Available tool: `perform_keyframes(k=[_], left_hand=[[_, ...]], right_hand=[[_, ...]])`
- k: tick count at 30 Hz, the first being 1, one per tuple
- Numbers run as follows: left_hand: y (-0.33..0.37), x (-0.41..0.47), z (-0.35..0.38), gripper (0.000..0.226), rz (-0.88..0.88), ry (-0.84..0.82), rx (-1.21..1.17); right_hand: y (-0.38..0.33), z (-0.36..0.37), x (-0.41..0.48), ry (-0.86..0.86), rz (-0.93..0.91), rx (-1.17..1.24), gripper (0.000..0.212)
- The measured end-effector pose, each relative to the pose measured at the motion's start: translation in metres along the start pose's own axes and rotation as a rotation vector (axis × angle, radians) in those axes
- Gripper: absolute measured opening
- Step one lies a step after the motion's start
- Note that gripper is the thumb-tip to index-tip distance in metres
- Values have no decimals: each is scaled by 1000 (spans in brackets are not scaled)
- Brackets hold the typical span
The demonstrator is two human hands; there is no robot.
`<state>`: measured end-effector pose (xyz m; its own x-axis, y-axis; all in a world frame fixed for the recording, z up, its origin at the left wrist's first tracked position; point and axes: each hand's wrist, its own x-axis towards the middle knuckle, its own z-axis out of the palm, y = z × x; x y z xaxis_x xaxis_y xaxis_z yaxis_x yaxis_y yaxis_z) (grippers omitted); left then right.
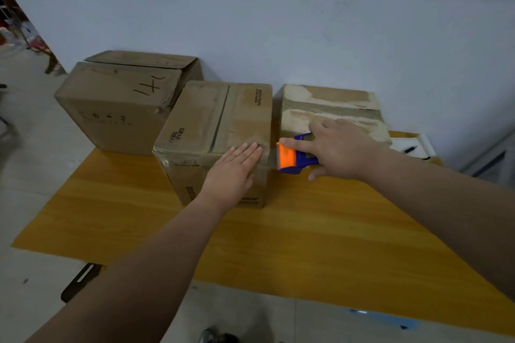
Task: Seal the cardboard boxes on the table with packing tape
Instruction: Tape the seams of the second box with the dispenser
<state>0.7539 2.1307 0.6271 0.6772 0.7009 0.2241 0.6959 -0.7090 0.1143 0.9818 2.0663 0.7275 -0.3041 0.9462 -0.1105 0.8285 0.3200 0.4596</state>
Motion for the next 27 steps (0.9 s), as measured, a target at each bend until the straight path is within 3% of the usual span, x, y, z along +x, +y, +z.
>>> perform_keyframes(k=[8, 16, 27], left_hand=[[5, 0, 6, 56, -39, 62, 14], [20, 6, 10, 50, -116, 160, 148], [18, 18, 13, 38, -125, 291, 162]], right_hand=[[29, 36, -48, -65, 62, 26, 88], [5, 51, -31, -107, 81, 58, 83], [-26, 37, 16, -366, 123, 175, 68]])
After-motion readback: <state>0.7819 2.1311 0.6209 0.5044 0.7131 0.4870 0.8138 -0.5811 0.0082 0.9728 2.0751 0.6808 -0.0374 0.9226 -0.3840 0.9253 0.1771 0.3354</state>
